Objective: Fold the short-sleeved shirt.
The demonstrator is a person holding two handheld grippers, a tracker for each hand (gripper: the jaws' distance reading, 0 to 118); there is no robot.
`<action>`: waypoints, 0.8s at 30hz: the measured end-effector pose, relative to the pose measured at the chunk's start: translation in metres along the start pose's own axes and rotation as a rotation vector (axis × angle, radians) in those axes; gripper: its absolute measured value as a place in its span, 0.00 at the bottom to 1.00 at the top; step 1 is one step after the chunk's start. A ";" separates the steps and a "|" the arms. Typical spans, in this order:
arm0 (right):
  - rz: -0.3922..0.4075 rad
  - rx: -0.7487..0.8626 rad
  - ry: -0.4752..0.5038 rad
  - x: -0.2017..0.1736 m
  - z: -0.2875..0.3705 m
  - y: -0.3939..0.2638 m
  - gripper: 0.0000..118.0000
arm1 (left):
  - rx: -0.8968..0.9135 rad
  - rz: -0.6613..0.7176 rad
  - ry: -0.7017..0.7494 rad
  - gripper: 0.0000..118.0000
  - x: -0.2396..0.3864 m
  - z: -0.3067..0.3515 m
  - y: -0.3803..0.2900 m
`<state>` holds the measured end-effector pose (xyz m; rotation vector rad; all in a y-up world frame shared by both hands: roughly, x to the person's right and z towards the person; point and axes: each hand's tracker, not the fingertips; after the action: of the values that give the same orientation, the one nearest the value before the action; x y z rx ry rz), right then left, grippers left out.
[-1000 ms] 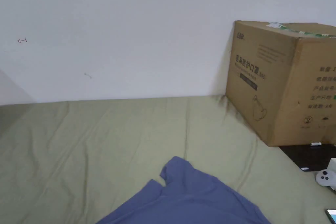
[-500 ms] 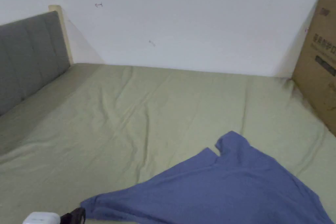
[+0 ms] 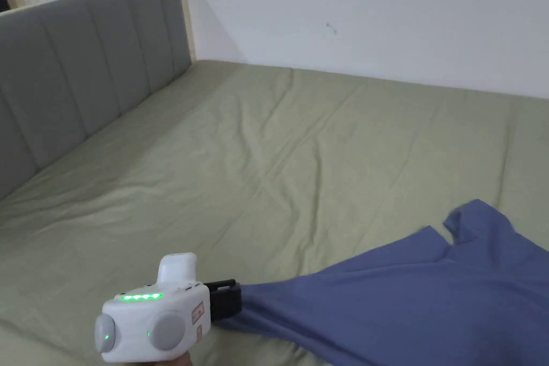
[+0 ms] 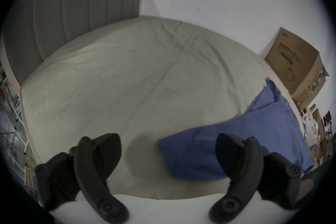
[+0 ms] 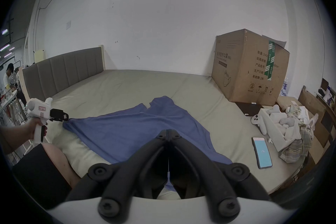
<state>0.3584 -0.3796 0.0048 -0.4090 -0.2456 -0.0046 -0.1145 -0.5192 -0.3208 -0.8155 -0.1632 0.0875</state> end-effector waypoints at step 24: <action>0.018 -0.498 0.033 0.090 -0.408 0.038 0.94 | 0.042 -0.254 -0.133 0.04 0.031 0.022 -0.004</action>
<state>0.5441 -0.5017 -0.3509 -0.9055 -0.2070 -0.0555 -0.0879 -0.5017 -0.2991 -0.7417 -0.3878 -0.0942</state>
